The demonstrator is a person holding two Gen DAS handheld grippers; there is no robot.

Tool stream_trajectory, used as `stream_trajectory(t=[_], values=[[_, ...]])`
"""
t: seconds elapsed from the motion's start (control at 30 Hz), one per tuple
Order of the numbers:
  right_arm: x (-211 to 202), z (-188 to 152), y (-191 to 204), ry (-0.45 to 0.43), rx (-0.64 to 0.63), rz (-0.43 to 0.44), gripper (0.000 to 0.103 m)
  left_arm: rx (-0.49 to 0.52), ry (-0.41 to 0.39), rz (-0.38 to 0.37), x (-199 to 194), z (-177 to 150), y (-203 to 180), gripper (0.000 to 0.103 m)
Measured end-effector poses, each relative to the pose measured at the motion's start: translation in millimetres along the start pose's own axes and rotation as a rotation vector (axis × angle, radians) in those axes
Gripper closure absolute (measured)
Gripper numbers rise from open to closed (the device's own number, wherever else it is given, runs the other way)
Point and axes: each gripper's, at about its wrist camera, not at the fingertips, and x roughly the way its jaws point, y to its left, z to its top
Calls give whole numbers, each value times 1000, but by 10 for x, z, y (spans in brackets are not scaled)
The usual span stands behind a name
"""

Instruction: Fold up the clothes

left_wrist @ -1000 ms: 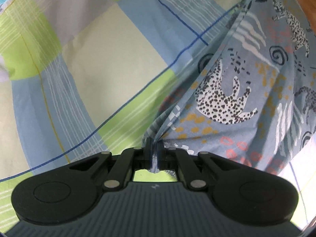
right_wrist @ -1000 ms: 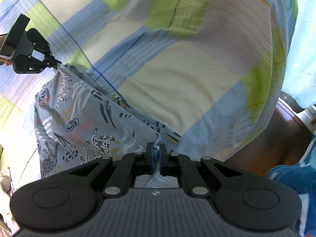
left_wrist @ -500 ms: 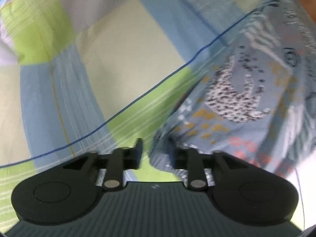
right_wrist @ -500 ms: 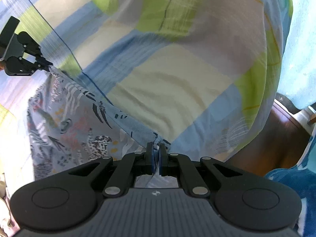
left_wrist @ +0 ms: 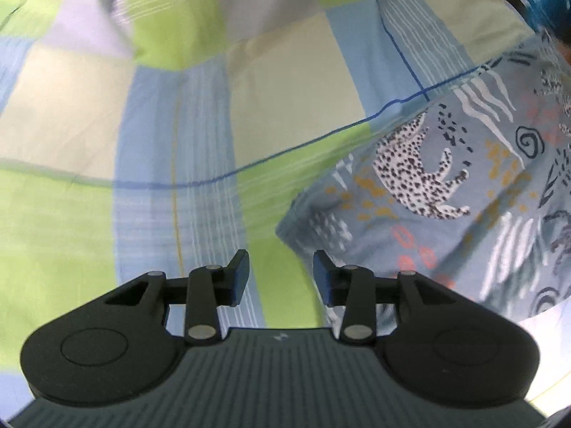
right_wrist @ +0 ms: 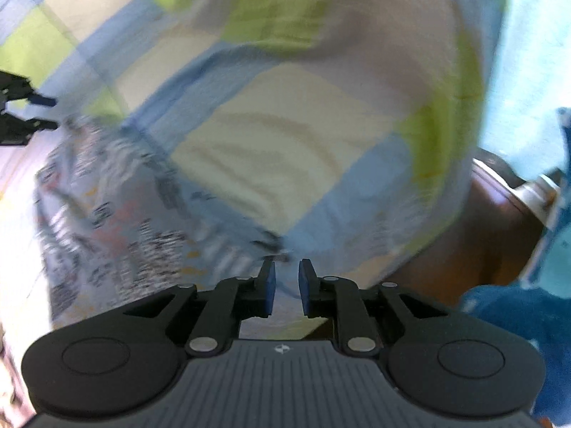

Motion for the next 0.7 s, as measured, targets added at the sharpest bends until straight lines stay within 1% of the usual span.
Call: stream_trajectory(t=[0.1, 0.13, 0.2, 0.23, 0.3, 0.37, 0.4, 0.47, 0.5, 0.63, 0.7], values=[[132, 33, 144, 17, -76, 38, 84, -77, -7, 0, -198, -135, -176, 67], [177, 48, 162, 17, -90, 43, 84, -109, -9, -4, -278, -189, -267, 67], [269, 68, 191, 13, -108, 29, 84, -171, -23, -14, -312, -267, -425, 67], [297, 61, 216, 9, -114, 8, 85, -203, -30, -18, -316, -309, -505, 67], [330, 70, 242, -6, -141, -79, 84, -259, -41, -37, -378, -456, -668, 67], [249, 89, 268, -34, -133, -103, 83, -306, -58, -41, -445, -577, -819, 67], [173, 85, 320, -58, -135, -98, 83, -341, -66, -41, -500, -650, -896, 68], [52, 39, 469, -98, -163, -83, 79, -422, -90, -67, -592, -777, -1048, 68], [1, -5, 576, -110, -181, -71, 77, -440, -99, -76, -637, -841, -1133, 68], [-107, -193, 1034, -128, -254, -12, 76, -504, -132, -102, -759, -1061, -1489, 68], [-57, -273, 1225, -120, -326, 22, 75, -556, -150, -110, -758, -1124, -1643, 68]])
